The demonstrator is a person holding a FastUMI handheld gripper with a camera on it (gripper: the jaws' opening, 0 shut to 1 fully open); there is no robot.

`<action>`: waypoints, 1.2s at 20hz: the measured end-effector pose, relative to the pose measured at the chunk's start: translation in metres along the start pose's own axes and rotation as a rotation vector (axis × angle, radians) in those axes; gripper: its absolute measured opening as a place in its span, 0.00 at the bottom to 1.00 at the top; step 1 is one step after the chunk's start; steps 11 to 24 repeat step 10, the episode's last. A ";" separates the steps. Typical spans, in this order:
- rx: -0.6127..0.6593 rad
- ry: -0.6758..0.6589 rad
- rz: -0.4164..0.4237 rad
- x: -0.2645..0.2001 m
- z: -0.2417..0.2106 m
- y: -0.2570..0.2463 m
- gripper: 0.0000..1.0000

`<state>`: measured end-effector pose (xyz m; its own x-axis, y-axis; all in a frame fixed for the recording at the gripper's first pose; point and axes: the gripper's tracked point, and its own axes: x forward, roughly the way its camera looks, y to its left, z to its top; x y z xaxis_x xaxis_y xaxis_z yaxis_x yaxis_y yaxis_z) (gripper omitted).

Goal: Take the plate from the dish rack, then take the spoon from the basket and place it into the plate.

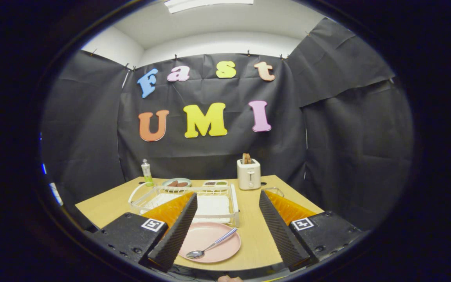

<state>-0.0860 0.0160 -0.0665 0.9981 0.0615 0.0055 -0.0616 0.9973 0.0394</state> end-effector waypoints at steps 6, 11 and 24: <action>-0.002 0.004 0.019 0.001 -0.003 0.001 1.00; -0.033 -0.001 0.022 0.001 -0.001 0.003 1.00; -0.033 -0.001 0.022 0.001 -0.001 0.003 1.00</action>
